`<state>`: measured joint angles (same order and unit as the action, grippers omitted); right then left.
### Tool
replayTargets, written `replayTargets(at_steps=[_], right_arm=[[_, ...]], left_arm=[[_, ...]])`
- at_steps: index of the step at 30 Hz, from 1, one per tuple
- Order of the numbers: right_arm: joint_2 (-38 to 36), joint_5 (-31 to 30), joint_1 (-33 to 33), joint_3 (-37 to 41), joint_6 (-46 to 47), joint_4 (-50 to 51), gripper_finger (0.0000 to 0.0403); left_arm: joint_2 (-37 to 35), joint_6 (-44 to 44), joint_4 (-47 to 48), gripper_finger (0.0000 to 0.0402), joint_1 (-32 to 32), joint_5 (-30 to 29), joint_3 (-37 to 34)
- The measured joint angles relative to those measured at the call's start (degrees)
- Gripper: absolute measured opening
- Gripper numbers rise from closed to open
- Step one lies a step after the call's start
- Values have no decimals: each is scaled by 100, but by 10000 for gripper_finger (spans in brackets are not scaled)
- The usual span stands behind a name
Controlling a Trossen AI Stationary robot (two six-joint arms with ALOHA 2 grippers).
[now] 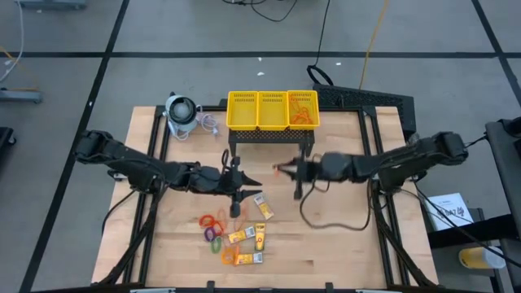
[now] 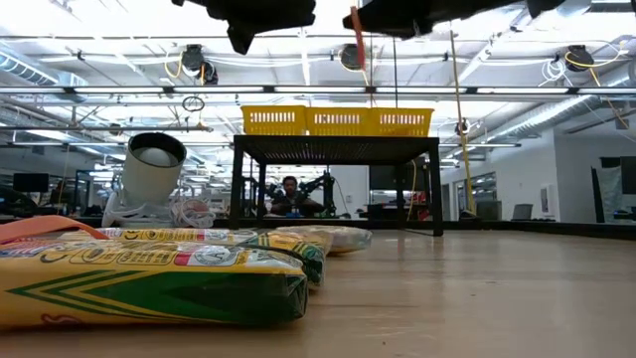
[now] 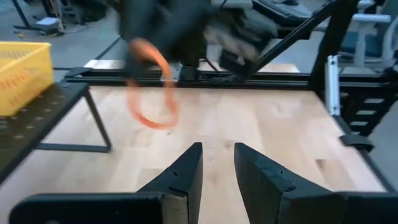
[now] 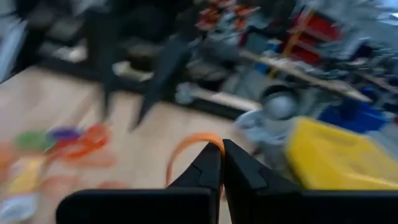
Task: Pick & Place Office Desk Supplies
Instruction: Put the orange rubber band into the right yellow bin on the shelf
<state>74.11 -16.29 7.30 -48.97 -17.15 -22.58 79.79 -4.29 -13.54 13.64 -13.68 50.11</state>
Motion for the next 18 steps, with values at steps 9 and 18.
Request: replayTargets(at_steps=[9,18], right_arm=[[-605,-17,-1477,0,-44,-247,1],[-433,-15,-2883,0,416,-149,2]], left_arm=[[0,227,10,99,-304,3,0],[0,143,181,99,-351,5,0]])
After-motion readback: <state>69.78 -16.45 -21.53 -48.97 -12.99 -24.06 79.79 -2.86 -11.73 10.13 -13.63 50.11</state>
